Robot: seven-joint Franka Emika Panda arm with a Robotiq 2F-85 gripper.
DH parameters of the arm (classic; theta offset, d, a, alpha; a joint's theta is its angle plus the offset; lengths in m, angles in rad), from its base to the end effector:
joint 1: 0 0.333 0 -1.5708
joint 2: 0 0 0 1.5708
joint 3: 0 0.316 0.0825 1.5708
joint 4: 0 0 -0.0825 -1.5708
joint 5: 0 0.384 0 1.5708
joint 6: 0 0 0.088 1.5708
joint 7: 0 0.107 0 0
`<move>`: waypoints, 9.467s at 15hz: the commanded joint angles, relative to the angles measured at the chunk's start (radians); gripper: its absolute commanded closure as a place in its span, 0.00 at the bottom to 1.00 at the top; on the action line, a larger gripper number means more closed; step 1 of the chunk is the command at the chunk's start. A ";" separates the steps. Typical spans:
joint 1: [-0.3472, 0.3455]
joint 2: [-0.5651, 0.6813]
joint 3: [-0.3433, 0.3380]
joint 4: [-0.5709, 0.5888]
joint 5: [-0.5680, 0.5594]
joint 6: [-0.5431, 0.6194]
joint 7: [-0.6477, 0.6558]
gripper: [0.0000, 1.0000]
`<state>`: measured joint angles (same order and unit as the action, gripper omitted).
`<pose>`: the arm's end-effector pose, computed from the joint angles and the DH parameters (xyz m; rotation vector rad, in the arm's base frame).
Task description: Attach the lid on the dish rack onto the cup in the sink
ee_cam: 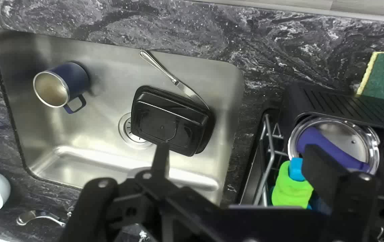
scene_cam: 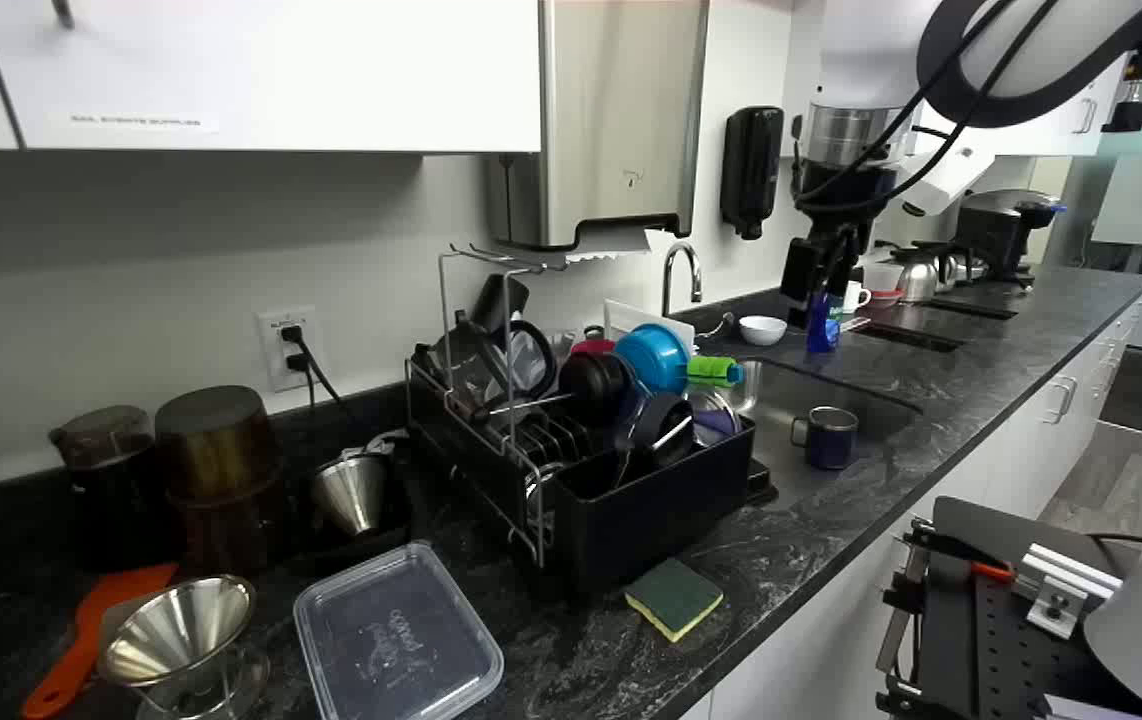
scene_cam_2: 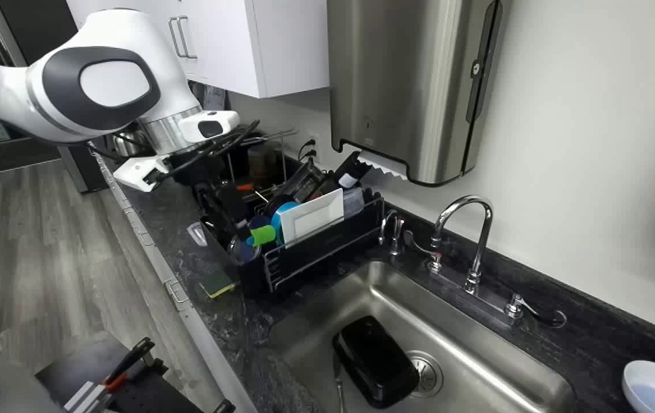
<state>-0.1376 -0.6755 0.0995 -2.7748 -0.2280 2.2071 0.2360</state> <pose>0.3389 -0.0230 0.4122 2.8839 -0.2399 0.1788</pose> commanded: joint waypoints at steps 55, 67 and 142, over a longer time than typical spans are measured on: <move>0.041 0.065 -0.025 0.062 0.007 0.022 -0.071 0.00; 0.190 0.414 -0.001 0.212 0.103 0.247 -0.096 0.00; 0.381 0.917 -0.110 0.357 0.083 0.786 -0.088 0.00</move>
<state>0.2084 0.2170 0.0331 -2.4537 -0.0952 3.0085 0.1112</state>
